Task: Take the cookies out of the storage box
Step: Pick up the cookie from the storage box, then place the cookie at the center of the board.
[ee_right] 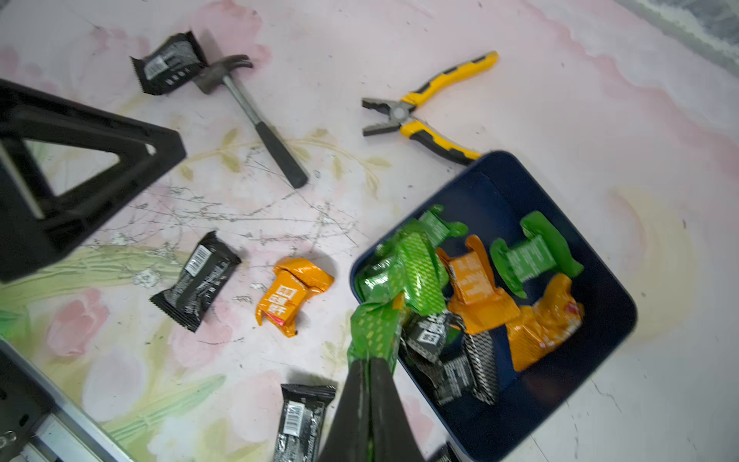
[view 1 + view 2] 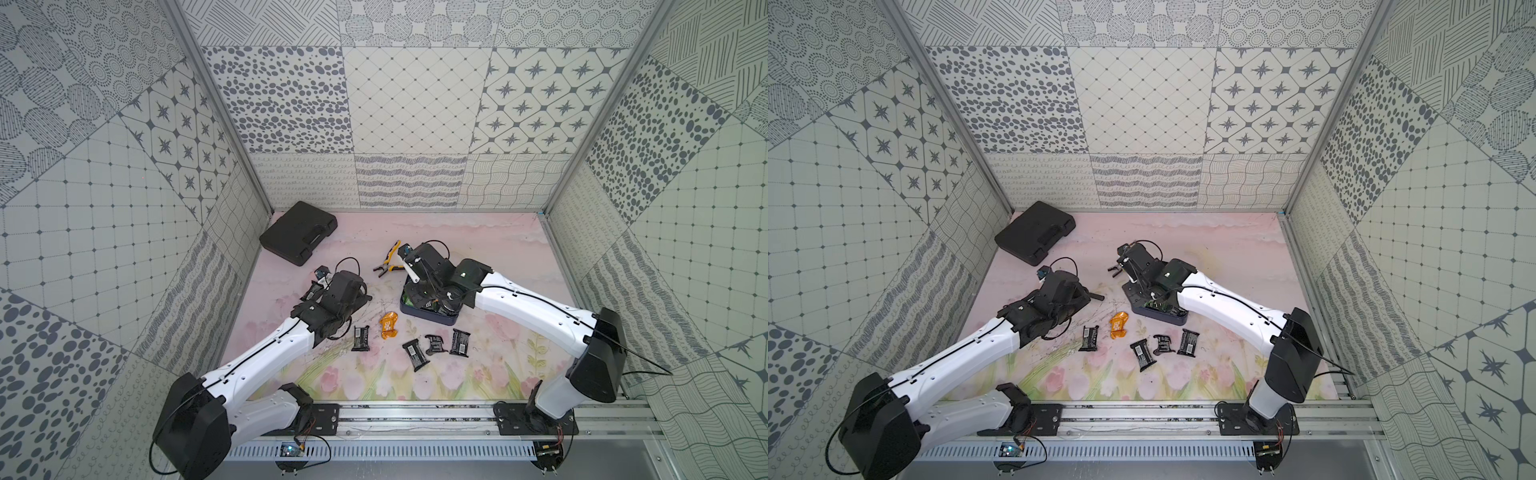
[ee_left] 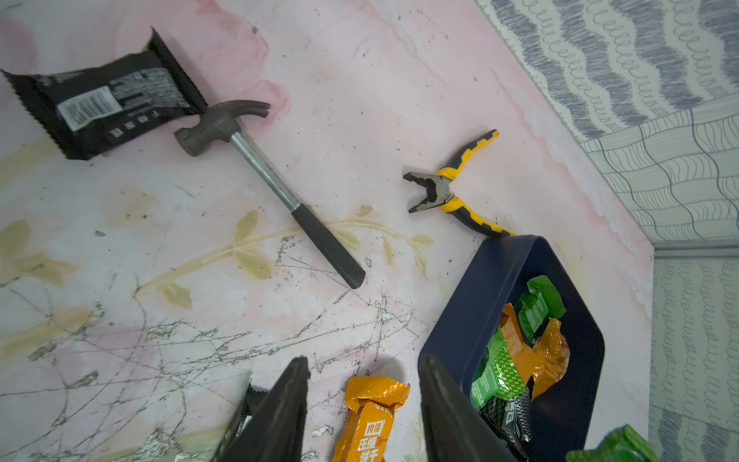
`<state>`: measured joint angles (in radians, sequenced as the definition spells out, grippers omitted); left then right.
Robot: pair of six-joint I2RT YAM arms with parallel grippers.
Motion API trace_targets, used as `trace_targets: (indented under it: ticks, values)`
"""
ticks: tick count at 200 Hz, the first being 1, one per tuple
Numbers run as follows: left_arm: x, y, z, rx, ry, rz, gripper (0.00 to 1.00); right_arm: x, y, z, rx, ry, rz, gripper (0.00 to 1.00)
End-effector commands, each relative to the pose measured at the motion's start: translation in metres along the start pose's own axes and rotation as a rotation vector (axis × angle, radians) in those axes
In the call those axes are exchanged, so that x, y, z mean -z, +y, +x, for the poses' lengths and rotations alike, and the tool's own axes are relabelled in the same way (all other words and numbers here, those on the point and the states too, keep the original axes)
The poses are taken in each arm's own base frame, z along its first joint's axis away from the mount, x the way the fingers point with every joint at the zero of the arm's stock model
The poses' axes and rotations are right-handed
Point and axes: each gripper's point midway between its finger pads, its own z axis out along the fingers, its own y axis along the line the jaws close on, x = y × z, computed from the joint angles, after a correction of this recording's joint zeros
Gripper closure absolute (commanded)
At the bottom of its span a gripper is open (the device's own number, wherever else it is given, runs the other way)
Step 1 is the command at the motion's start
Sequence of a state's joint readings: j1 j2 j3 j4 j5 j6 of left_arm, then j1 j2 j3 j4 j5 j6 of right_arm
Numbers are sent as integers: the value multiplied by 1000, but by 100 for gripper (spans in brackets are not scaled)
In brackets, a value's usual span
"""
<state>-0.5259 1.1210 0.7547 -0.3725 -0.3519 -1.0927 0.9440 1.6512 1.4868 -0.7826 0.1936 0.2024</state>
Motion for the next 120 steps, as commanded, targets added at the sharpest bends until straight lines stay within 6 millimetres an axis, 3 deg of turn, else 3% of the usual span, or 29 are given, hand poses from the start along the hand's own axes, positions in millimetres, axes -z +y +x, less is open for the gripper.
trace_targets:
  ticks: [1,41,88,120]
  values:
    - [11,58,1,140,-10,-198,51,-30,26,-18,59,-21,-42,100]
    - [33,103,-1,256,-90,-277,52,-80,39,-32,124,11,-4,100]
    - [43,124,4,287,-109,-283,52,-119,31,-32,220,56,104,100]
    - [49,130,3,283,-124,-291,52,-137,27,-22,292,104,164,100]
